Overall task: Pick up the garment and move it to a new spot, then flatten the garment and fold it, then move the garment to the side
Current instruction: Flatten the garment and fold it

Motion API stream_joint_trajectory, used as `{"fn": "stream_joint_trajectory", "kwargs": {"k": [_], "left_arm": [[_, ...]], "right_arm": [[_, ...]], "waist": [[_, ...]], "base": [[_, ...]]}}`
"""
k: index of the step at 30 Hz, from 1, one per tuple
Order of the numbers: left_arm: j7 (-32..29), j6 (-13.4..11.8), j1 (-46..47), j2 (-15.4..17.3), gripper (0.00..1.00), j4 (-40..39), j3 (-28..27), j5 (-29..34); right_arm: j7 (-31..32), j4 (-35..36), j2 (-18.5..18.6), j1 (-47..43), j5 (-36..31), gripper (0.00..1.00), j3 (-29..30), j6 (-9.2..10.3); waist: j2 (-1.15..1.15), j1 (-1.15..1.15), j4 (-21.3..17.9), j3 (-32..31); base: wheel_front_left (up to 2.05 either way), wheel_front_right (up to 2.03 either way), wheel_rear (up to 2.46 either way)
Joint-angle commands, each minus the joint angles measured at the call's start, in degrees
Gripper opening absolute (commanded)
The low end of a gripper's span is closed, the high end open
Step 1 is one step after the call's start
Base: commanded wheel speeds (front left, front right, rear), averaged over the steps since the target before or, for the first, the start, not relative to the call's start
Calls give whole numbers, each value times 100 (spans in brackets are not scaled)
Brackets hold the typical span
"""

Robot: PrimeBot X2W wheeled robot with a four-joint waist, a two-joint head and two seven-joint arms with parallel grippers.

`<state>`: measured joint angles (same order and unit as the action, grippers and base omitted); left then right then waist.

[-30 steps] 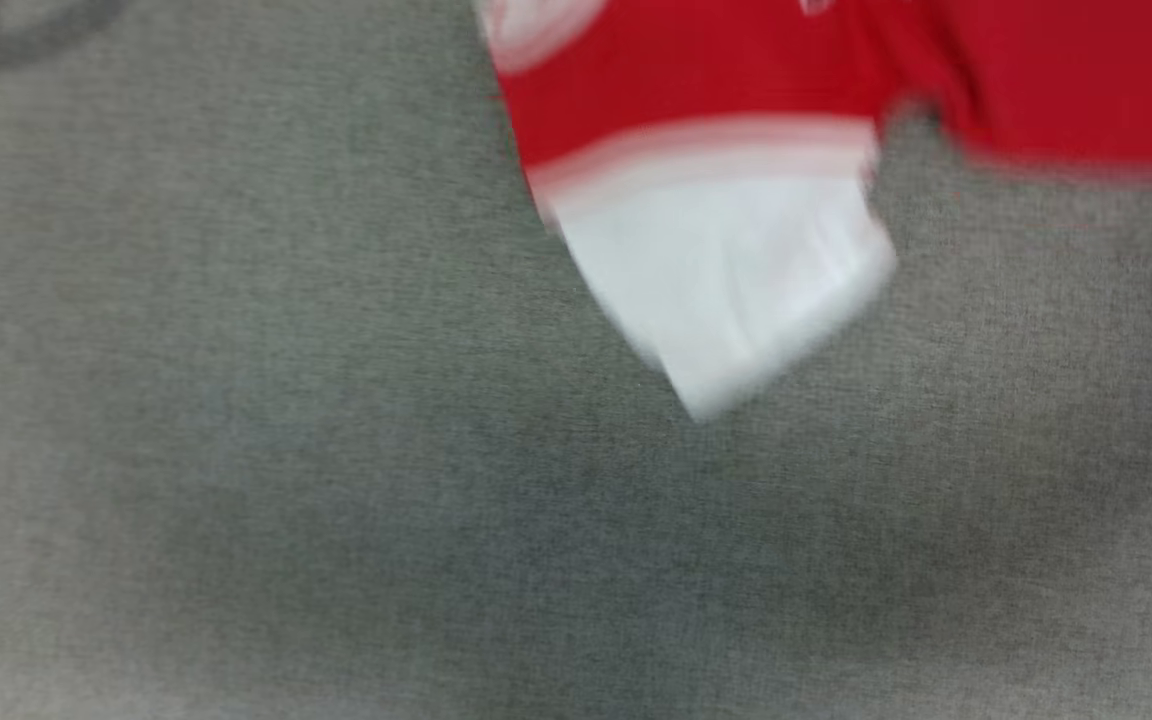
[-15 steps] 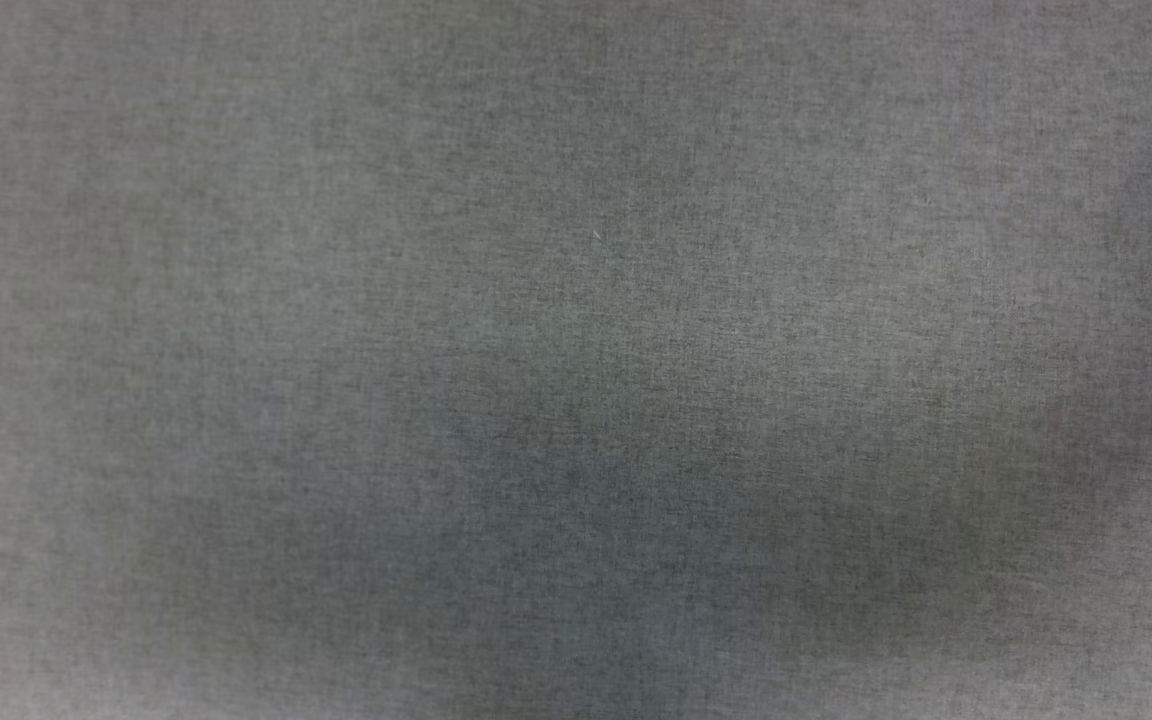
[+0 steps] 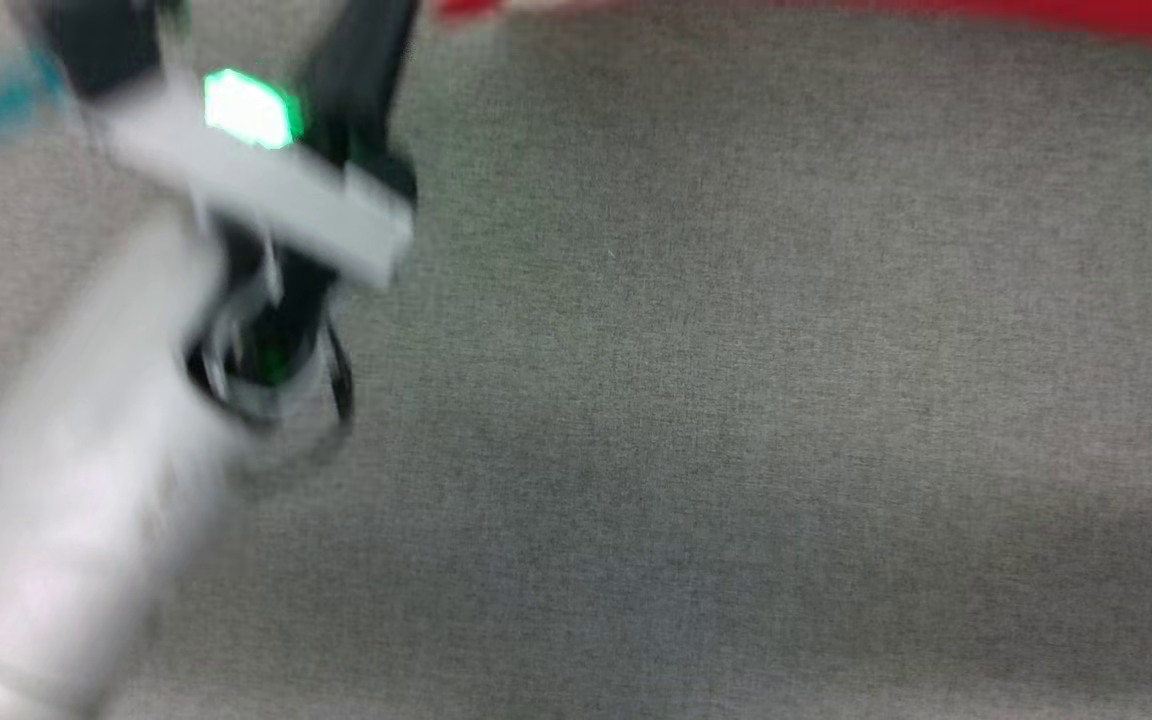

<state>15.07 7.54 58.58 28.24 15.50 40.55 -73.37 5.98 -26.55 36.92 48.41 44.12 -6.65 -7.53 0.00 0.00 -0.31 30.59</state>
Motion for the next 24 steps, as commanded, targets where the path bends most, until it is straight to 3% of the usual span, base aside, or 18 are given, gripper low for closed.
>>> {"fn": "stream_joint_trajectory", "kwargs": {"k": [1,6,13,24], "left_arm": [[7,-13,-252,-50,0,-144,-140,27],[8,-13,-1786,-220,0,-1124,-691,415],[8,-12,-3288,-209,0,-2014,-899,629],[6,-12,-4943,94,0,-2989,-896,896]], "right_arm": [[23,105,64,-208,90,0,33,9],[364,922,107,-1514,489,0,241,8],[966,1961,-134,-2981,695,0,955,8],[1777,3555,-986,-5153,656,0,2348,8]], "waist": [[0,0,11,-95],[0,0,3,-359],[0,0,-42,-685],[0,0,60,-973]], "base": [[0,0,0],[0,0,0],[0,0,0],[0,0,0]]}}
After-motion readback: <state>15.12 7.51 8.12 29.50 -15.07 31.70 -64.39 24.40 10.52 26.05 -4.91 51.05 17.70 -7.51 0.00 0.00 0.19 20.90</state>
